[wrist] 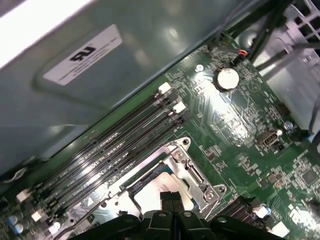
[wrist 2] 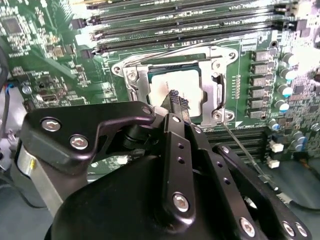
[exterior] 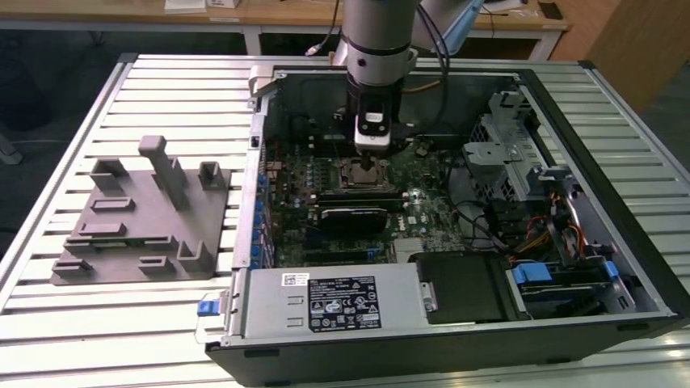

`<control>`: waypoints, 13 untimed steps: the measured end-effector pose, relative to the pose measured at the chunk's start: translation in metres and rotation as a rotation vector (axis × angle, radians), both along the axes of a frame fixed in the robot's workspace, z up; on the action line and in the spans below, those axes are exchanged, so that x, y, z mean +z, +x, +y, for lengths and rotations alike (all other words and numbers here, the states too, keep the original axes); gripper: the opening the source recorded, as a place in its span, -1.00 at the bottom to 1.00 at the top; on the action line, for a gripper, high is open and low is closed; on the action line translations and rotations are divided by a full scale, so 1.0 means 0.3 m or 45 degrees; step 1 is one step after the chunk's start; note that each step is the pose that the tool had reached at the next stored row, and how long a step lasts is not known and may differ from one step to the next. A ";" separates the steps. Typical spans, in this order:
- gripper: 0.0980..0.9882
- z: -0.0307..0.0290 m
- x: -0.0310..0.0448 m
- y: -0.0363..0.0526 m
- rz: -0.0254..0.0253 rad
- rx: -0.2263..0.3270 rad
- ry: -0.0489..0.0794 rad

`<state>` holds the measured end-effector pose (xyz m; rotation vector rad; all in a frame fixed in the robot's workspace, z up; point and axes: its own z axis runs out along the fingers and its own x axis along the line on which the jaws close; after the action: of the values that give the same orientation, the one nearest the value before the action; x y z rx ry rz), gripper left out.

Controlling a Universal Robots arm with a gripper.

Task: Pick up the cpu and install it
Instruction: 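Close the cpu cover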

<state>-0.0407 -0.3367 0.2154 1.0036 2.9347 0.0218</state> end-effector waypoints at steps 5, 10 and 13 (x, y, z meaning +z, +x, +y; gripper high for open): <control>-0.98 0.000 0.000 0.000 -0.0001 0.083 0.000; -0.98 0.000 -0.002 0.000 0.0000 0.175 0.000; -0.98 0.000 -0.003 0.000 -0.0001 0.237 0.000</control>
<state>-0.0407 -0.3367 0.2146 0.7271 3.0165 0.0273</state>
